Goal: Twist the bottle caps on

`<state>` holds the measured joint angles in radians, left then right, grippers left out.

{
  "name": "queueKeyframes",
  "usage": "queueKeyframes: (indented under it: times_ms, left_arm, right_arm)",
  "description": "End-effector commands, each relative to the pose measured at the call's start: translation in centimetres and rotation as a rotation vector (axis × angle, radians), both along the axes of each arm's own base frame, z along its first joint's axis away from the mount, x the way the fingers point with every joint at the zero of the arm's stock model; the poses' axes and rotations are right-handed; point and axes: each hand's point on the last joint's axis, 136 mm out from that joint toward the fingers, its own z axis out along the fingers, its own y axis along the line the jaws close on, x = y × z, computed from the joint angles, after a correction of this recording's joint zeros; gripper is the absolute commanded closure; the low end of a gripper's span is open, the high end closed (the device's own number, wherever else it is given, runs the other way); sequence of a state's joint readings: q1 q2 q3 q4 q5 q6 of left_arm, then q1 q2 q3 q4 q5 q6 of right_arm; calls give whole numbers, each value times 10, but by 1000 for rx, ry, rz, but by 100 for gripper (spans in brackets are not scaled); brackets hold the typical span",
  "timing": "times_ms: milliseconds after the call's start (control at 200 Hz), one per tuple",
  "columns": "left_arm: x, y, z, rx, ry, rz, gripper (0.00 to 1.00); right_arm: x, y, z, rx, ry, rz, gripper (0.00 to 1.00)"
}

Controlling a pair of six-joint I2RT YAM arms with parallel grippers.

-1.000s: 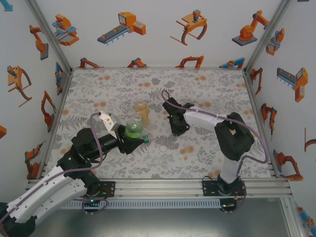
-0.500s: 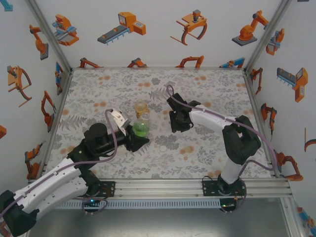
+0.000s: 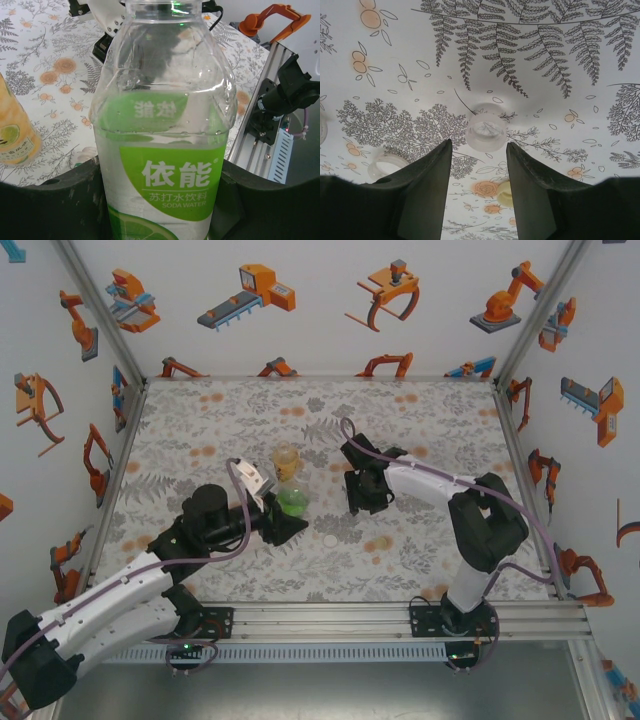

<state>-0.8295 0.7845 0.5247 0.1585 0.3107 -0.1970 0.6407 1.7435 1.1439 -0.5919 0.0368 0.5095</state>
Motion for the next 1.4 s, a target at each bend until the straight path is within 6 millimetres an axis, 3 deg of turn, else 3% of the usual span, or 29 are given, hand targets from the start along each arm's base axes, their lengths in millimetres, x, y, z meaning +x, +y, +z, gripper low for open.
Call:
queueKeyframes:
  times_ms: [0, 345, 611, 1192, 1397]
  left_arm:
    - [-2, 0, 21, -53, -45, -13, 100]
    - [-4, 3, 23, -56, -48, -11, 100]
    - [-4, 3, 23, -52, -50, -9, 100]
    - [-5, 4, 24, -50, -51, -8, 100]
    - [-4, 4, 25, -49, -52, -7, 100]
  right_arm:
    - [-4, -1, -4, 20, 17, -22, 54]
    - [-2, -3, -8, -1, 12, -26, 54]
    - [3, 0, -1, 9, -5, -23, 54]
    - [3, -1, -15, -13, 14, -17, 55]
    - [8, -1, 10, -3, -31, -17, 54]
